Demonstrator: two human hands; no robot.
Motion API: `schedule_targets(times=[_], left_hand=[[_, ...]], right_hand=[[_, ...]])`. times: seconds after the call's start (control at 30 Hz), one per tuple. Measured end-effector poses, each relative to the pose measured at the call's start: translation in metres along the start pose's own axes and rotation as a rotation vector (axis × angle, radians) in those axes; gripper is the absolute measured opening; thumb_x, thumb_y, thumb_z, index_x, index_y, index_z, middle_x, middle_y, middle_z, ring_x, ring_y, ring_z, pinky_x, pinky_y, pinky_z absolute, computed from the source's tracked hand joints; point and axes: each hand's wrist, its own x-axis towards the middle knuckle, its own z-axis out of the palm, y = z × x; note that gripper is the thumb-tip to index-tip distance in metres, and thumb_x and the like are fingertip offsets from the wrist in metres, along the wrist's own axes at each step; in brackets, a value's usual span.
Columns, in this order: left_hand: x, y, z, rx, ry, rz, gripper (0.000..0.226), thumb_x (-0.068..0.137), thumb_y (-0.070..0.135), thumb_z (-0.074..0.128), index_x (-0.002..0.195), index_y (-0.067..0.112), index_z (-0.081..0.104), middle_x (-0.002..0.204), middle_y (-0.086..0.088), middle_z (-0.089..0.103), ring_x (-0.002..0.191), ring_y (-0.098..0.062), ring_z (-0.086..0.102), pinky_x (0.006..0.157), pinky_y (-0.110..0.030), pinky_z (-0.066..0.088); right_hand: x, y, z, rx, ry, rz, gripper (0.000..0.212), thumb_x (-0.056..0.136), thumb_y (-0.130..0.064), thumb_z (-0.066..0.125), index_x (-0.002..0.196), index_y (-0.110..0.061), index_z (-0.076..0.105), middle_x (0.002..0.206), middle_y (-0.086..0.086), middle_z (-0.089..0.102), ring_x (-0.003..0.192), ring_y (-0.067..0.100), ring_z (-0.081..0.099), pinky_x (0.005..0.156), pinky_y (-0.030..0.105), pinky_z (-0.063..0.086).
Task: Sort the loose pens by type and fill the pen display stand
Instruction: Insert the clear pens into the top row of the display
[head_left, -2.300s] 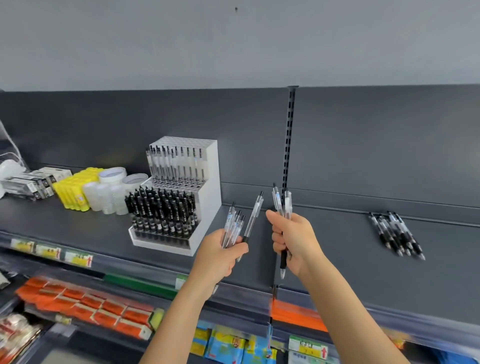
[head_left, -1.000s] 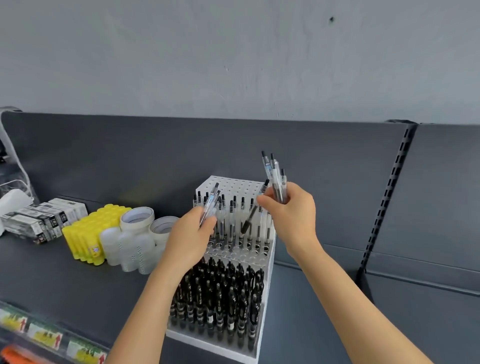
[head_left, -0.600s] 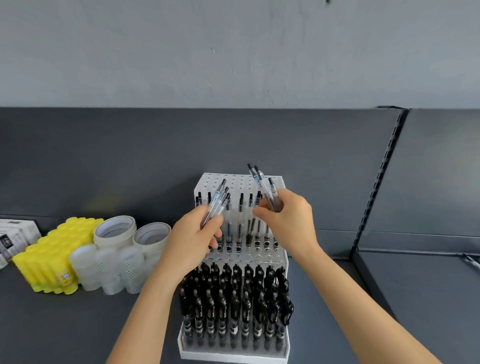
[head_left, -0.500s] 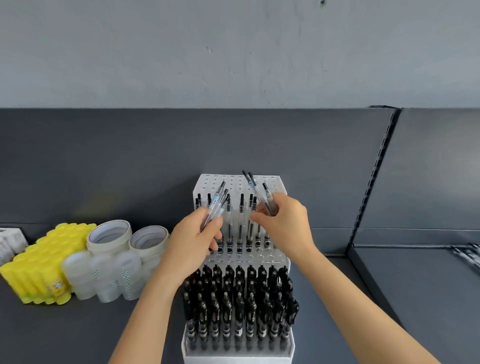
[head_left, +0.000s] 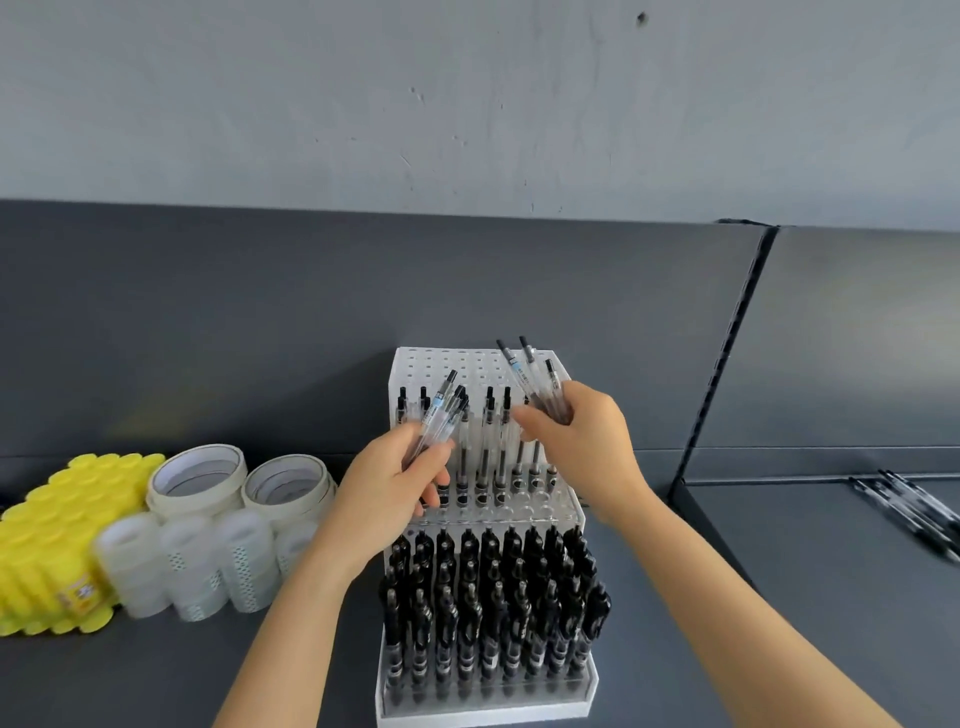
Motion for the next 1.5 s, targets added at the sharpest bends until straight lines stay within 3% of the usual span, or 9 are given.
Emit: schedule_targets(times=[0.1, 0.2, 0.37, 0.57, 0.77, 0.93, 1.07, 1.2, 1.5], left_hand=[[0.002, 0.008, -0.002, -0.033, -0.040, 0.018, 0.015, 0.097, 0.023, 0.051, 0.093, 0.015, 0.063, 0.074, 0.003, 0.067, 0.058, -0.008, 0.057, 0.056, -0.025, 0.047], [0.004, 0.020, 0.000, -0.025, -0.069, 0.067, 0.016, 0.097, 0.020, 0.052, 0.089, 0.013, 0.063, 0.071, 0.006, 0.068, 0.053, -0.005, 0.057, 0.052, -0.021, 0.045], [0.010, 0.032, 0.008, 0.006, -0.086, 0.124, 0.012, 0.097, 0.018, 0.053, 0.096, 0.014, 0.064, 0.075, 0.002, 0.069, 0.055, -0.009, 0.060, 0.053, -0.022, 0.047], [0.014, 0.029, 0.014, 0.028, -0.022, 0.106, 0.020, 0.097, 0.027, 0.051, 0.090, 0.013, 0.064, 0.082, 0.000, 0.072, 0.072, -0.012, 0.068, 0.066, -0.026, 0.055], [0.014, 0.021, 0.015, 0.105, 0.100, 0.074, 0.022, 0.098, 0.027, 0.049, 0.083, 0.015, 0.060, 0.072, 0.006, 0.068, 0.060, -0.004, 0.062, 0.058, -0.014, 0.045], [0.013, 0.019, 0.017, 0.152, 0.098, 0.075, 0.026, 0.099, 0.026, 0.049, 0.080, 0.012, 0.059, 0.062, 0.013, 0.063, 0.048, -0.001, 0.052, 0.055, -0.011, 0.042], [0.013, 0.019, 0.016, 0.144, 0.105, 0.070, 0.026, 0.099, 0.027, 0.050, 0.078, 0.012, 0.058, 0.060, 0.015, 0.062, 0.047, 0.000, 0.049, 0.052, -0.009, 0.039], [0.011, 0.020, 0.017, 0.149, 0.106, 0.071, 0.029, 0.099, 0.028, 0.049, 0.077, 0.011, 0.057, 0.057, 0.017, 0.061, 0.047, 0.000, 0.049, 0.054, -0.009, 0.040], [0.008, 0.022, 0.018, 0.150, 0.093, 0.068, 0.030, 0.099, 0.028, 0.048, 0.075, 0.011, 0.055, 0.054, 0.018, 0.058, 0.044, -0.001, 0.044, 0.051, -0.011, 0.039]], right_hand=[[0.001, -0.011, -0.005, 0.183, -0.057, 0.011, 0.034, 0.077, -0.012, 0.072, 0.082, 0.013, 0.049, 0.061, 0.000, 0.062, 0.046, 0.010, 0.039, 0.046, 0.025, 0.035], [0.000, -0.023, -0.005, 0.280, -0.124, -0.010, 0.029, 0.077, -0.008, 0.074, 0.081, 0.011, 0.052, 0.046, -0.013, 0.048, 0.044, 0.010, 0.037, 0.043, 0.022, 0.034], [-0.003, -0.029, -0.005, 0.342, -0.172, 0.002, 0.018, 0.079, -0.009, 0.074, 0.076, -0.004, 0.057, 0.043, -0.012, 0.049, 0.041, 0.007, 0.039, 0.042, 0.019, 0.035], [0.004, -0.023, -0.018, 0.409, -0.042, 0.065, 0.014, 0.078, -0.005, 0.071, 0.079, 0.002, 0.058, 0.058, 0.004, 0.044, 0.048, 0.014, 0.034, 0.044, 0.026, 0.032], [0.017, -0.014, -0.031, 0.144, 0.139, -0.090, 0.020, 0.076, -0.006, 0.064, 0.075, 0.006, 0.048, 0.058, 0.003, 0.039, 0.053, 0.016, 0.030, 0.049, 0.026, 0.029], [0.015, -0.009, -0.027, -0.013, 0.120, -0.122, 0.028, 0.079, -0.008, 0.063, 0.063, -0.010, 0.040, 0.056, -0.005, 0.037, 0.052, 0.013, 0.029, 0.046, 0.018, 0.027], [0.015, -0.003, -0.020, -0.123, 0.025, -0.128, 0.020, 0.080, -0.009, 0.062, 0.071, -0.001, 0.045, 0.061, 0.001, 0.041, 0.055, 0.015, 0.030, 0.048, 0.022, 0.028], [0.010, 0.007, -0.007, -0.192, -0.018, -0.136, 0.041, 0.081, -0.009, 0.062, 0.062, -0.014, 0.026, 0.057, -0.002, 0.029, 0.054, 0.015, 0.022, 0.043, 0.020, 0.020], [0.007, 0.009, -0.003, -0.226, 0.005, -0.166, 0.041, 0.083, -0.009, 0.061, 0.061, -0.016, 0.027, 0.055, -0.003, 0.031, 0.052, 0.014, 0.022, 0.044, 0.020, 0.028]])
